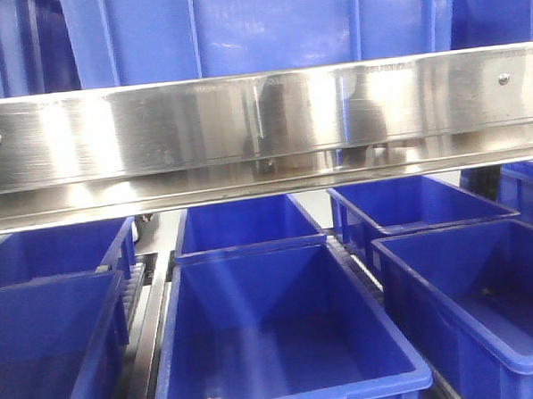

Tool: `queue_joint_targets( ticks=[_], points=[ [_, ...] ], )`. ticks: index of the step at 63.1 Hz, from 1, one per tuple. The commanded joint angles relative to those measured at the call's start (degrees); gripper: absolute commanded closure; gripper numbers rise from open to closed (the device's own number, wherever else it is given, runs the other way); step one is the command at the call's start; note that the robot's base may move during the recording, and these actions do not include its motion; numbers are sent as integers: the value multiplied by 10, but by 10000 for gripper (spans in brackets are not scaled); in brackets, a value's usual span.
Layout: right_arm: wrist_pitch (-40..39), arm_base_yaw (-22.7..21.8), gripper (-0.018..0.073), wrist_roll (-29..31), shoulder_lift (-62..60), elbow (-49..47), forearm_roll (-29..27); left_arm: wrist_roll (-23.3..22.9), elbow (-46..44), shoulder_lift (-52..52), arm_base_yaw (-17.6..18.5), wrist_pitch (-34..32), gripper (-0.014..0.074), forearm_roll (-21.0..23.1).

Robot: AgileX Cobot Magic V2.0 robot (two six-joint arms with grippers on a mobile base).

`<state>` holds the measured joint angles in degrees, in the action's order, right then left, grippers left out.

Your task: Stack silver trays without gaps

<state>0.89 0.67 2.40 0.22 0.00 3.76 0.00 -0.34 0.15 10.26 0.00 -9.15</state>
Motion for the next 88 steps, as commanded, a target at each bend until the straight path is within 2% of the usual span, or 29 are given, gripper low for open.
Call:
queue_joint_targets(
  ticks=[1,5,12,24,30,40,53,64,88],
  points=[
    [-14,0,629,4,-2,0,-1,0,3,-1,0,-12,602,-2],
    [-14,0,629,4,-2,0,-1,0,3,-1,-4,-10,602,-2],
    [-14,0,629,4,-2,0,-1,0,3,-1,-33,-13,602,4],
    [-14,0,629,4,-2,0,-1,0,3,-1,-121,-30,602,74],
    [-14,0,629,4,-2,0,-1,0,3,-1,-142,-31,602,76],
    [-14,0,629,4,-2,0,-1,0,3,-1,-142,-48,602,73],
    [-14,0,629,4,-2,0,-1,0,3,-1,-130,-126,602,72],
    [-14,0,629,4,-2,0,-1,0,3,-1,-101,-94,602,73],
    [-14,0,629,4,-2,0,-1,0,3,-1,-99,-83,602,73]
  ],
)
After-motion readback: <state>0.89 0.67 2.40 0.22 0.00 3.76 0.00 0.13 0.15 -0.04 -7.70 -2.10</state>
